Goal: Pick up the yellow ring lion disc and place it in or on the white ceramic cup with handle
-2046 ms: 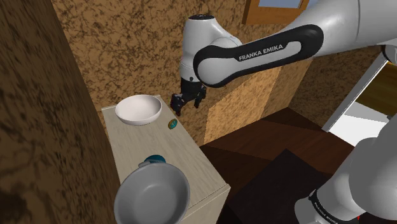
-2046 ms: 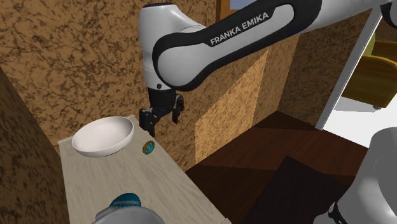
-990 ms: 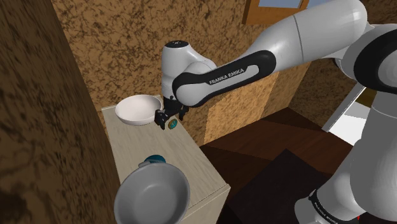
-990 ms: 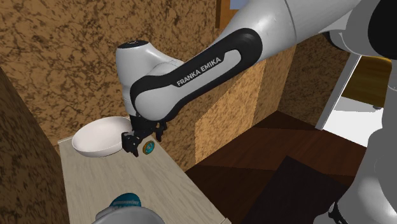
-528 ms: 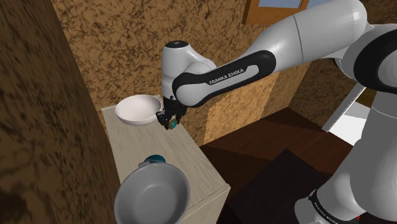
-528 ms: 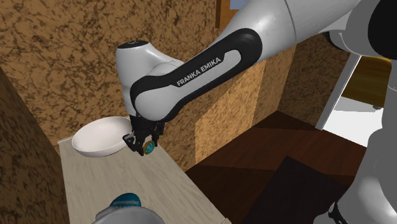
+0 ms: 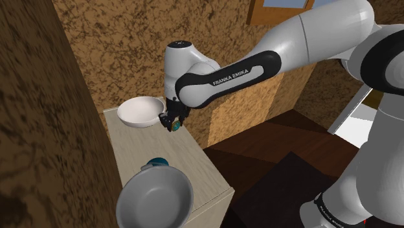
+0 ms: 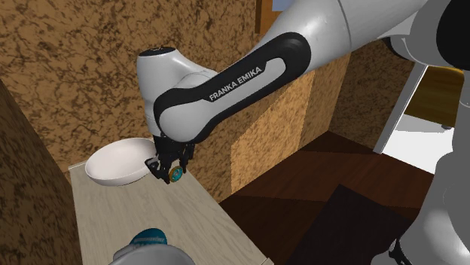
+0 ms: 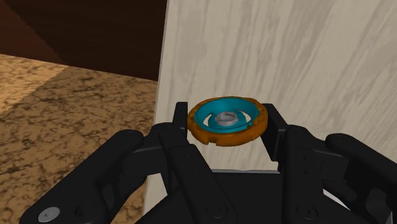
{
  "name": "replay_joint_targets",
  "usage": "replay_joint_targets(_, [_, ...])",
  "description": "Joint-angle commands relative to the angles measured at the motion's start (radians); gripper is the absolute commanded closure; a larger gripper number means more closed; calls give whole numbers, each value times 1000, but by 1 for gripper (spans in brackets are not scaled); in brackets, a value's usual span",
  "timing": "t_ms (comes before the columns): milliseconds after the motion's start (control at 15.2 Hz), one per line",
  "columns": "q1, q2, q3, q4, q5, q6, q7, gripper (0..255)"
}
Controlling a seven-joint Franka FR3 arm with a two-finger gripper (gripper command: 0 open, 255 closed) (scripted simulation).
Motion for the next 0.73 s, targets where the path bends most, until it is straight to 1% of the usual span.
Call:
replay_joint_targets(0, [-1, -9, 2, 9, 5, -18, -4, 255])
replay_joint_targets(660, [-5, -55, 9, 85, 28, -136, -22, 255])
